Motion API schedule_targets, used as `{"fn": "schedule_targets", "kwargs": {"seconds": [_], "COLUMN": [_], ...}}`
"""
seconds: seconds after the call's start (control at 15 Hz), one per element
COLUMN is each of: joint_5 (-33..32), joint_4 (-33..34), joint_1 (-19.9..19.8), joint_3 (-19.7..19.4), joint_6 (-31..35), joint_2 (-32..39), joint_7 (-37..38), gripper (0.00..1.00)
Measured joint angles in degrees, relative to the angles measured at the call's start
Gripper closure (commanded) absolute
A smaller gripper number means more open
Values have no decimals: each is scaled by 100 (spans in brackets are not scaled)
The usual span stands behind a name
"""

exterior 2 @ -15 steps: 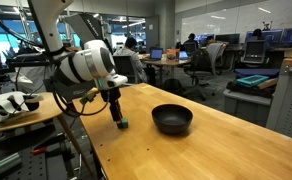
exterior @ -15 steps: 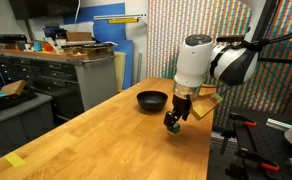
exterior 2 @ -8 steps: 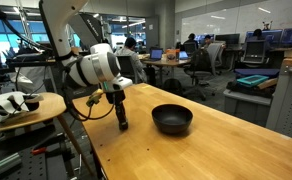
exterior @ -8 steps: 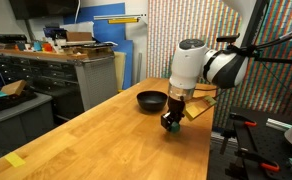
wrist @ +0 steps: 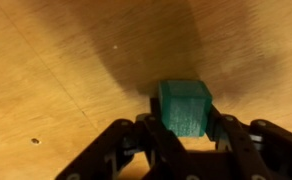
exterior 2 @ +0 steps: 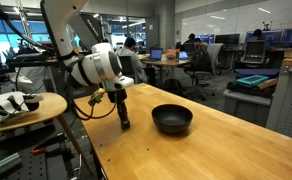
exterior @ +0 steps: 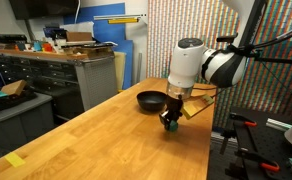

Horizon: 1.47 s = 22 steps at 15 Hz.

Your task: Put the green block in the bowl

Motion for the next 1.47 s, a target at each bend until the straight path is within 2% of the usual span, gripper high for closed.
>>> {"fn": "schedule_targets", "kwargs": {"seconds": [0.33, 0.6, 0.8, 1.2, 1.47], "joint_5": [35, 408, 1316, 2875, 3696], "joint_4": [8, 53, 114, 554, 961], "joint_1": [-26, -239, -490, -1616, -2142], "joint_3": [4, 106, 247, 1228, 1720], "joint_6": [15, 15, -3, -551, -1203], "joint_2": [-27, -51, -60, -214, -440], "joint_7": [-73, -641, -1748, -3975, -5211], "gripper": [82, 82, 82, 82, 82]}}
